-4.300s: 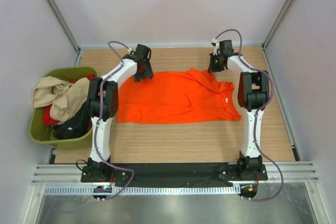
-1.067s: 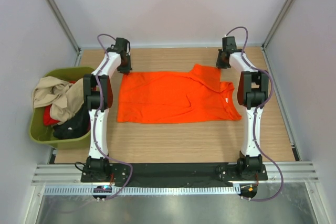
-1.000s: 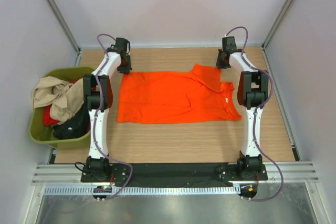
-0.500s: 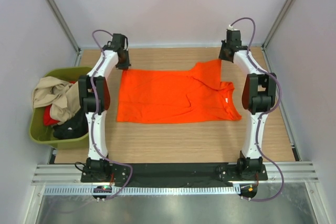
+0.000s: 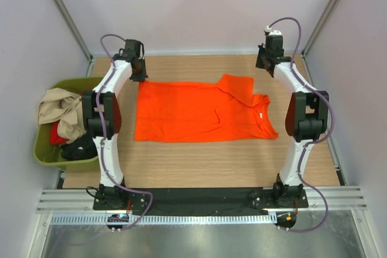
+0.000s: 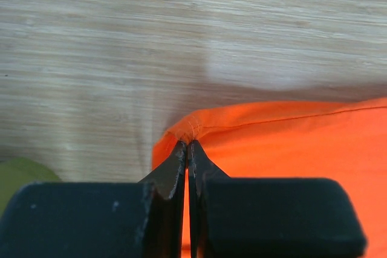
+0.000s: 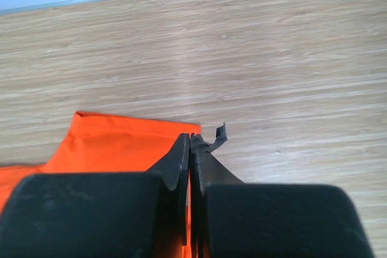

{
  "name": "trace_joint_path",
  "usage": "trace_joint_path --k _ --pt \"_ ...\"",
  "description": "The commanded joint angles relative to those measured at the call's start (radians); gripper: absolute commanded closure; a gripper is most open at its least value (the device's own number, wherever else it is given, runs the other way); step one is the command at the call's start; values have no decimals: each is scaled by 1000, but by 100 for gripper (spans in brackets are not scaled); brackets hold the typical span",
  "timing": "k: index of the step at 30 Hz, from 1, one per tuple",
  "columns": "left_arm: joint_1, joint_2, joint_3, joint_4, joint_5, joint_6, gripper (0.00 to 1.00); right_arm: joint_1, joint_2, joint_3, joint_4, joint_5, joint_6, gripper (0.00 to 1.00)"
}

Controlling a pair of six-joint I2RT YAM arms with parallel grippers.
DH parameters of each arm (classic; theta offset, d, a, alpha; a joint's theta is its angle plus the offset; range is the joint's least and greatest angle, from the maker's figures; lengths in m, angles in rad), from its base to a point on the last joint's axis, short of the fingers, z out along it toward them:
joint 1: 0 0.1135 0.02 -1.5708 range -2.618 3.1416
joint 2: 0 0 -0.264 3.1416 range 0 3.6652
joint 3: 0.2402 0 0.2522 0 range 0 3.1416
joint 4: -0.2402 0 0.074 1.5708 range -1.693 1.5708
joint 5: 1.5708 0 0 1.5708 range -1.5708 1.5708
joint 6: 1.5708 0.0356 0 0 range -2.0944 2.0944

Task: Fold and stack the t-shirts
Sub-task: Fold the tshirt

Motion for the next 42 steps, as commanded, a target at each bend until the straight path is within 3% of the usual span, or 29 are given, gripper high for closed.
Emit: trace_joint_path --k 1,8,11,17,27,42 --pt "5 -87 -27 39 -19 17 100 -1 -138 -55 102 30 -46 99" --pt "5 -126 -102 60 -13 17 100 0 -215 -129 28 -39 -40 99" --pt "5 -87 -93 51 10 16 100 -1 -122 -64 -64 -50 18 76" --pt "3 -63 -111 65 32 5 100 0 42 45 -123 33 103 64" --pt "2 -43 -91 63 18 -1 100 -1 255 203 -186 68 183 61" --pt "2 -54 -87 65 -11 -1 100 2 308 223 -200 18 204 62"
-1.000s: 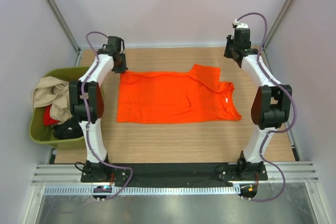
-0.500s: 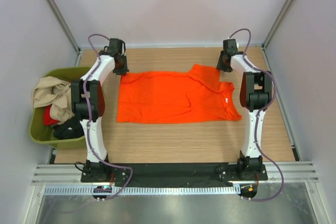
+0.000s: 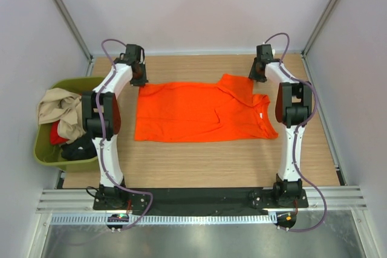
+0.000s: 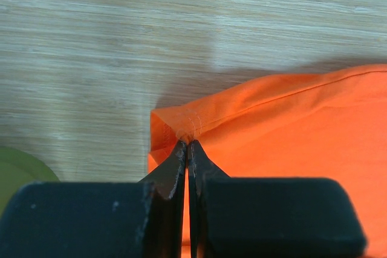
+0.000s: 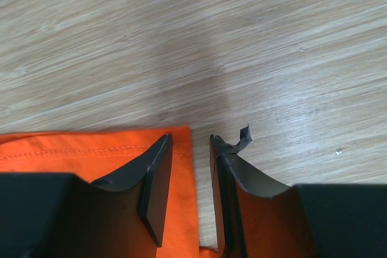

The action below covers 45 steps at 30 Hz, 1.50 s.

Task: Fold and stack the t-shirts
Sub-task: Fold the tshirt

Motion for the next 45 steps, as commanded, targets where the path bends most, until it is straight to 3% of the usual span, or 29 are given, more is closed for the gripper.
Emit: trace_joint_path --k 1,8,13,19,32,45 --pt "0 -14 18 31 -20 -3 100 3 13 44 -8 -27 11 62" --pt "0 3 33 34 -3 -9 100 14 61 82 -23 -53 -3 72" --pt "2 6 45 25 -9 -6 100 6 32 103 -3 -6 -52 99" --pt "2 -14 76 -16 -32 9 100 -23 -123 68 68 14 -81 99" --pt "2 -104 -42 -49 -52 40 100 -29 -537 -395 322 -55 -188 99" --pt "0 -211 -217 -13 -109 35 99 -29 -870 -785 299 -12 -149 99"
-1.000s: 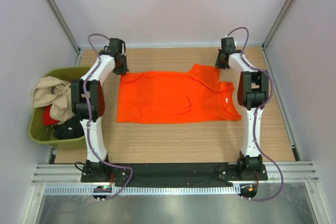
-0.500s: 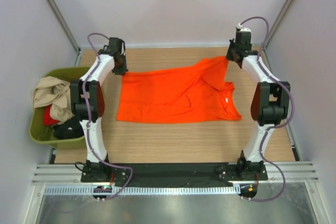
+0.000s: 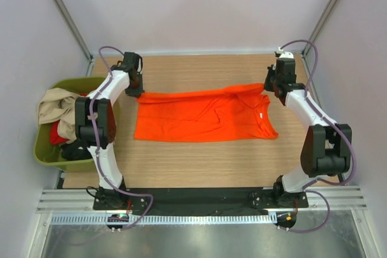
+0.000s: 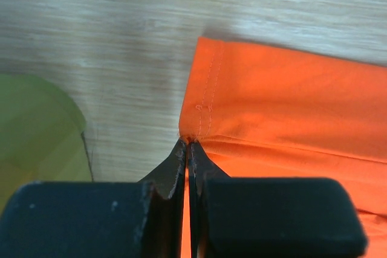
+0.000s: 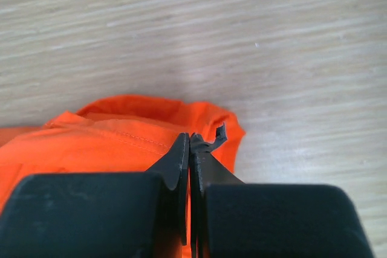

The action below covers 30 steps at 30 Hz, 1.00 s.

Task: Fold and stack the t-shirts
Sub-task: Fold the tshirt

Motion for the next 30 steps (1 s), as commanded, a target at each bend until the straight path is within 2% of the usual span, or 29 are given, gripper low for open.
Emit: trace_joint_path --k 1,11,15,19,22,23,25,27,30 --pt "-1 -70 -22 19 -56 14 98 -3 -119 -65 7 48 23 99" --pt "-31 -60 -77 16 -134 33 96 2 -213 -217 -92 56 146 99" --pt "-33 -50 -82 5 -137 31 94 6 -214 -255 -135 143 199 99" --pt "-45 -53 -100 -7 -139 28 92 5 -205 -284 -159 155 232 99" --pt "-53 -50 -109 -28 -163 21 85 6 -202 -294 -179 154 244 99" --pt "-56 -50 -108 -39 -177 19 78 6 -210 -297 -184 154 247 96" --pt "-64 -52 -102 -65 -243 13 76 6 -225 -298 -205 157 258 93" --pt "-67 -63 -88 -76 -275 4 73 6 -253 -292 -220 155 263 85" --pt "-68 -81 -36 -131 -240 -42 69 6 -289 -260 -265 148 272 73"
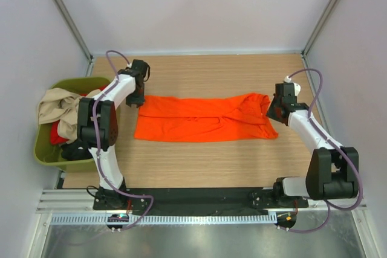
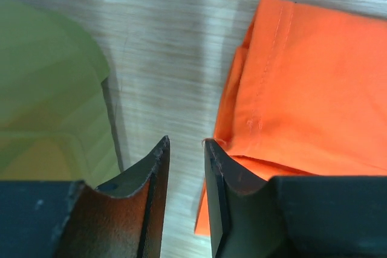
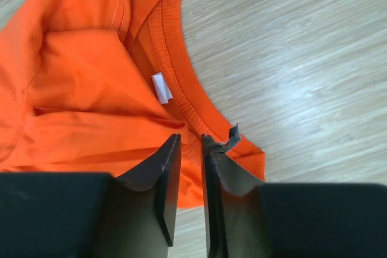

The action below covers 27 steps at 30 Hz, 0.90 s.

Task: Fold and stack the t-shirts
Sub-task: Fold the tshirt

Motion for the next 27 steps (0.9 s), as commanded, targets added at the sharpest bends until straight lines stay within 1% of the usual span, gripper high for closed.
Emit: trace_joint_path --k 1,2,6,9,10,12,13,16,17,20,23,24,25,27 --pt "-6 -58 81 -74 -11 -70 69 0 -76 56 -40 23 26 71" --pt "-12 -61 100 -79 2 -81 69 0 -79 65 -41 6 29 69" --pt "-67 -81 121 -86 62 -130 67 21 -64 85 0 -57 44 68" --pt "-92 -69 117 -57 125 -155 67 68 -17 84 104 -130 37 68" --pt "-90 -60 114 -42 172 -166 67 84 26 97 121 -144 28 68" --pt "-92 -23 114 -33 187 -193 68 130 71 120 155 -161 3 68" --pt "-92 -6 112 -30 187 -201 68 142 124 146 161 -172 -6 68" --pt "-92 48 118 -45 170 -219 69 174 204 217 152 -195 -31 68" --pt "-92 58 118 -57 142 -227 69 182 247 234 142 -194 -35 67" --pt "-89 95 120 -91 89 -253 69 185 301 268 137 -184 -63 63" --pt "-82 118 115 -105 82 -275 69 185 359 303 128 -197 -110 60" --pt "-84 124 117 -109 78 -281 69 187 378 312 120 -216 -127 60" --pt "-82 133 120 -112 75 -287 69 185 391 327 117 -277 -158 60" --pt "-79 138 125 -123 66 -293 69 185 434 347 85 -311 -181 60"
